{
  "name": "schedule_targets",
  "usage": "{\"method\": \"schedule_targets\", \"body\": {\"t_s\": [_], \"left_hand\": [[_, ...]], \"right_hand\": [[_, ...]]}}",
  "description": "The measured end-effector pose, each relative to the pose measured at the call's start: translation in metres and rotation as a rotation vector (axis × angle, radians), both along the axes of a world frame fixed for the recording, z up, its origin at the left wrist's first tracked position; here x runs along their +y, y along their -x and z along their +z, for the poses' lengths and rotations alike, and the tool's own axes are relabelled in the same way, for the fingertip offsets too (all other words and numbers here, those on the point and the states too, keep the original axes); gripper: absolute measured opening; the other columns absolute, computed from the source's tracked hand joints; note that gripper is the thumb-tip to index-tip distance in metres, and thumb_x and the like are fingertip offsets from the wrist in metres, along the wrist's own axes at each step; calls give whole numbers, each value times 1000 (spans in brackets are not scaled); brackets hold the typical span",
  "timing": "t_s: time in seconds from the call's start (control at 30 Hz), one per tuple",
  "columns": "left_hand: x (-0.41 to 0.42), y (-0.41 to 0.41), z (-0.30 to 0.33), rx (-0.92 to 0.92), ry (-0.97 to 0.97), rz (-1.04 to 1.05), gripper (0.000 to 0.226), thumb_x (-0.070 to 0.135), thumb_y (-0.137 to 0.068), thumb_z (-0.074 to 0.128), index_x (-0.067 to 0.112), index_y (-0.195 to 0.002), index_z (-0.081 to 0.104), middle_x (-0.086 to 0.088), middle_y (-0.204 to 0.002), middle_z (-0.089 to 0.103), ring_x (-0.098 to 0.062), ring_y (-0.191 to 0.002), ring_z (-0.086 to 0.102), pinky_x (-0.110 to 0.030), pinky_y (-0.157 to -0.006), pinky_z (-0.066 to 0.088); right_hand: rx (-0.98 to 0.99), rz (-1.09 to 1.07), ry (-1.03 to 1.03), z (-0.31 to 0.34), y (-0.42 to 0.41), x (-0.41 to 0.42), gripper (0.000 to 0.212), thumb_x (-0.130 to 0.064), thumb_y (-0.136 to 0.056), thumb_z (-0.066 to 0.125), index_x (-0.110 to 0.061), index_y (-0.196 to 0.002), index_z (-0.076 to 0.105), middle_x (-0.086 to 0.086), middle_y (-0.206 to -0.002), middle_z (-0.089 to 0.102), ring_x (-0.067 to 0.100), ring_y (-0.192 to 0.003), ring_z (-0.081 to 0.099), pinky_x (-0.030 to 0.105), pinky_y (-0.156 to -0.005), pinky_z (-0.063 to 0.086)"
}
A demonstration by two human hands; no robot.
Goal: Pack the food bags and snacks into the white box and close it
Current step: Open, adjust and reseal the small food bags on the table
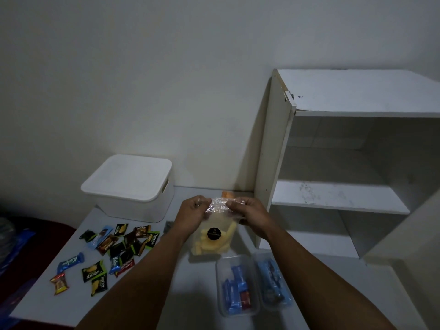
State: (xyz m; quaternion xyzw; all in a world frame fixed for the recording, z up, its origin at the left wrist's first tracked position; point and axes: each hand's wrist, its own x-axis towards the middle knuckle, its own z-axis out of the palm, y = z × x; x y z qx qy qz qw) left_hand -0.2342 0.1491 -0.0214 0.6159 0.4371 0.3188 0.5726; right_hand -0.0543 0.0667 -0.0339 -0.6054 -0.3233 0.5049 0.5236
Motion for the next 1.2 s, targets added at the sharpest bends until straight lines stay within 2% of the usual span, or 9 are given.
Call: {"method": "schedule_targets", "body": {"t_s": [0.17,0.33,0.43,0.6,0.77,0.87,1.0,1.1,1.2], "left_hand": [[2,3,-2,-25,92,36,31,22,-104,50,-2,-99,70,-8,-87,69,-18,-76,66,-32,-76,58],[3,5,-3,-6,13,40,35,21,-103,54,-7,-86,66,-12,-82,59,-17,-74,60,-18,-66,57],[1,9,-6,34,-38,52,35,26,-100,60,-2,-85,72,-13,-80,69,-17,-73,64,-21,-65,58],[-2,16,-12,244,-159,394,41,55,-87,67,19,-73,55,3,-67,58,-16,-64,57,-32,-67,47],[-15,5,2,16,165,121,33,34,-100,56,10,-76,57,-10,-69,57,-21,-64,56,-32,-64,51],[-21,2,5,-100,305,146,34,32,-101,51,7,-78,59,-14,-71,58,-24,-66,57,-35,-67,52],[-18,9,8,-94,290,140,38,34,-100,50,10,-72,60,-12,-69,61,-23,-66,58,-32,-67,50],[-20,17,8,-44,234,102,36,33,-100,50,6,-89,71,-11,-86,74,-25,-82,70,-32,-72,53],[-23,25,3,62,134,70,33,25,-102,45,14,-74,59,-2,-72,63,-17,-70,58,-27,-61,41]], "right_hand": [[50,-20,-3,2,-2,-4,22,-27,-92,73,-12,-107,75,10,-100,76,17,-90,72,30,-76,51],[80,-4,29,-8,-1,-7,27,-29,-91,73,-9,-110,74,10,-105,77,17,-93,72,38,-88,51],[4,6,53,-10,1,-8,27,-31,-92,72,-10,-110,74,4,-98,76,12,-86,70,35,-86,51],[-153,-80,12,-4,6,-7,22,-26,-92,73,-7,-102,77,5,-86,78,7,-69,69,30,-72,49],[-117,20,-22,2,23,-6,27,-28,-94,71,-6,-109,75,6,-102,79,21,-96,75,41,-89,55],[-106,92,-43,5,37,-4,27,-28,-95,69,-5,-110,73,9,-109,77,24,-106,73,40,-90,56],[-98,119,-41,8,51,0,25,-33,-94,70,-10,-104,75,7,-105,77,21,-104,73,36,-88,57],[-87,124,-30,11,63,2,27,-38,-95,67,-13,-101,76,5,-99,79,18,-96,75,36,-87,57],[-82,103,-14,6,73,2,23,-34,-95,68,-11,-94,72,6,-92,77,17,-85,73,38,-85,54]]}}
